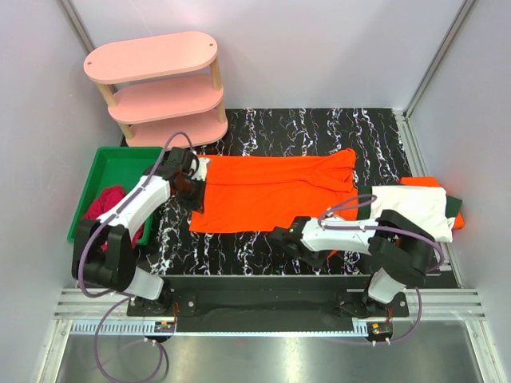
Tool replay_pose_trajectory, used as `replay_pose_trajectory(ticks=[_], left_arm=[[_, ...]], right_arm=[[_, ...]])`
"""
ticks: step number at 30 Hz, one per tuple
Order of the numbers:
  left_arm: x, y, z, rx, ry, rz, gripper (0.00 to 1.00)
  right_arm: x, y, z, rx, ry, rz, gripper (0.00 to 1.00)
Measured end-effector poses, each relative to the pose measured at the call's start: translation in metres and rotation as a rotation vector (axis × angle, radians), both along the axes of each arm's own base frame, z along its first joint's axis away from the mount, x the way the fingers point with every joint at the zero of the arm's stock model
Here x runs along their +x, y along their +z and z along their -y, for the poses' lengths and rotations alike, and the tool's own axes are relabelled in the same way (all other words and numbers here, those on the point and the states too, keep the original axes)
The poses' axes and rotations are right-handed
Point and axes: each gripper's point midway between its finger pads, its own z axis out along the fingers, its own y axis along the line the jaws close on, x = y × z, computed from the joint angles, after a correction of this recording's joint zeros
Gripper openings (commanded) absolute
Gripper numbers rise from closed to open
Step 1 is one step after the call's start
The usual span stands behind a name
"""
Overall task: Fold and stack the t-shirts
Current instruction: Grap the side of the flattened tshirt closest away from the robot with both arms
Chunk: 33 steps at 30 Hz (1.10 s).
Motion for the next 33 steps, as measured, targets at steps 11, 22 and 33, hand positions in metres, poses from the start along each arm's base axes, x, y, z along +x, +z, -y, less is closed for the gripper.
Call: replay_pose_trajectory(ticks=[11, 22, 33], left_arm=[[0.01, -0.013, -0.067, 0.064, 0.222, -0.057, 0.2], [-0.005, -0.037, -0.058, 0.062, 0.195, -0.157, 0.37], [-0.011, -0.047, -0.046, 0.058, 0.156, -0.2, 0.4]], right_arm=[[0.039, 0.032, -0.052, 0.028, 0.168, 0.091, 0.0], [0.038, 0.038, -0.043, -0.006, 0.198, 0.092, 0.0], [0.038, 0.038, -0.042, -0.011, 0.211, 0.086, 0.0]])
